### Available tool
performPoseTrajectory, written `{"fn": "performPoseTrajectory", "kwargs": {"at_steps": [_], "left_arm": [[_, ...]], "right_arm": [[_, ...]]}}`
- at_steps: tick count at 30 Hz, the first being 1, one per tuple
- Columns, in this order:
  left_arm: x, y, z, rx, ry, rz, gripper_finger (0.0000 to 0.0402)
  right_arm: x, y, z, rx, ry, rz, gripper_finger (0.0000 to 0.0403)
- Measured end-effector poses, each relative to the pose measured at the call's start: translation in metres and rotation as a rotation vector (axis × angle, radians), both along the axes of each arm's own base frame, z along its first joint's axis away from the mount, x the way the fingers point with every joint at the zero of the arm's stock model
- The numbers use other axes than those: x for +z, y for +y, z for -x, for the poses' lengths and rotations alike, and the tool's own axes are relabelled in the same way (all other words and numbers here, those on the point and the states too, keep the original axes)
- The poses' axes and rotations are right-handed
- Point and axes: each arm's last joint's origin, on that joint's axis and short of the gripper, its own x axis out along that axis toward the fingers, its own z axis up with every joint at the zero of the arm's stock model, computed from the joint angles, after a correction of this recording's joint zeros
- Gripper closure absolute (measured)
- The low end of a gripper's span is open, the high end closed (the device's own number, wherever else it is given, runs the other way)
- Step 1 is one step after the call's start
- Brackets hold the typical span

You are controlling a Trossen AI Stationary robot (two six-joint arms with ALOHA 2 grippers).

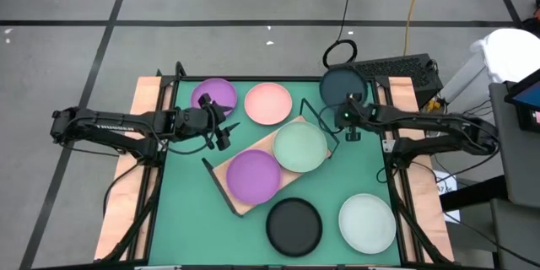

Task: Place and stack plates onto a shelf
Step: Stack the blue plate on top of the violet plate on the shelf

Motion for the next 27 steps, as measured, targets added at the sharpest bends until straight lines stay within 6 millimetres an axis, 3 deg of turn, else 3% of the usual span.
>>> {"fn": "performPoseTrajectory", "kwargs": {"at_steps": [13,27], "left_arm": [[0.0,0.0,0.0,0.002,-0.002,0.003,0.0133],[0.0,0.0,0.0,0.008,-0.008,0.012,0.0133]], "right_arm": [[0.032,0.014,0.011,0.012,-0.155,0.138,0.0402],[0.085,0.024,-0.002,0.056,-0.23,0.224,0.0403]]}}
